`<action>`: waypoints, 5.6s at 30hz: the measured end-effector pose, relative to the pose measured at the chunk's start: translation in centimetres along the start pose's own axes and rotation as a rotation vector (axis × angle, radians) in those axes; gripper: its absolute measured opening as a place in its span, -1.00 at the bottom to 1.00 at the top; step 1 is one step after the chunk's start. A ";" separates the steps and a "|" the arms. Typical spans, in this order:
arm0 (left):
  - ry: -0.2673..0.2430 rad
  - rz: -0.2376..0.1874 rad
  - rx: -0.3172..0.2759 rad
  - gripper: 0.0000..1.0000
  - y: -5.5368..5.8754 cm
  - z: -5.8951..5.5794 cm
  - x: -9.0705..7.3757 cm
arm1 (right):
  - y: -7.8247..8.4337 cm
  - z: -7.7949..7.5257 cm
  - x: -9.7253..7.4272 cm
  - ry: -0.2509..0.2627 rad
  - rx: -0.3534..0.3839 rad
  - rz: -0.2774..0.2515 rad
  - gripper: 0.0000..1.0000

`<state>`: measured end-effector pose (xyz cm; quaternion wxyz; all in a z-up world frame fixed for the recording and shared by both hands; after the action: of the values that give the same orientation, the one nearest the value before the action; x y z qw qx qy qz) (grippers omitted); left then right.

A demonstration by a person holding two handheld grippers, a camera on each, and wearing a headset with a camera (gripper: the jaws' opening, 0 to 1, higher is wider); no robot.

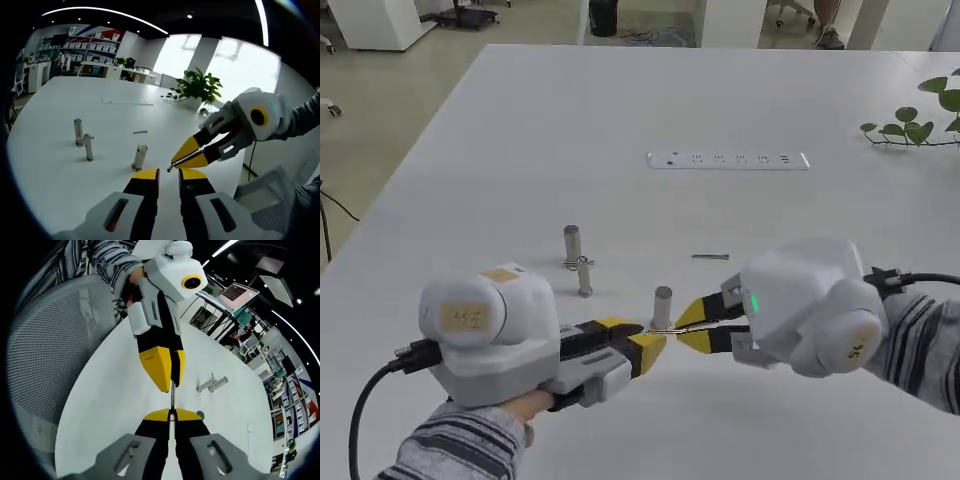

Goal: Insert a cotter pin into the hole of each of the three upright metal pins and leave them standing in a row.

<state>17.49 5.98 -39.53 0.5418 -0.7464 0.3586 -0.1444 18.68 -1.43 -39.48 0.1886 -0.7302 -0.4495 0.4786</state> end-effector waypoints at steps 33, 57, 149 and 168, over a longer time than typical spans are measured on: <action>0.150 -0.027 0.225 -1.00 -0.5 -1.5 -0.1 | -0.4 0.5 -0.4 0.006 0.117 -0.005 -1.00; 0.273 0.062 0.423 -1.00 0.6 -1.7 -0.9 | -0.9 1.9 -0.7 -0.076 0.111 -0.017 -1.00; -0.180 0.014 0.304 -0.81 4.2 5.1 8.9 | 7.2 -4.1 -0.1 0.043 0.188 0.270 -1.00; -0.203 -0.009 0.291 -0.81 4.5 5.2 8.9 | 6.3 -4.0 0.0 0.054 0.222 0.234 -1.00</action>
<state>25.17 2.74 -47.09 0.6769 -0.6723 0.2741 -0.1213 25.14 -4.09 -42.00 0.2233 -0.7648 -0.3004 0.5244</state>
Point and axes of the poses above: the centre of the closed fingertips' face, and the gripper's own axes: x roughly forward along the fingers, z roughly to its left, y roughly out of its underside, the point moved 4 cm from there along -x, roughly backward along the fingers, and after that the axes turned 14 degrees about -z, right-handed, at the moved point
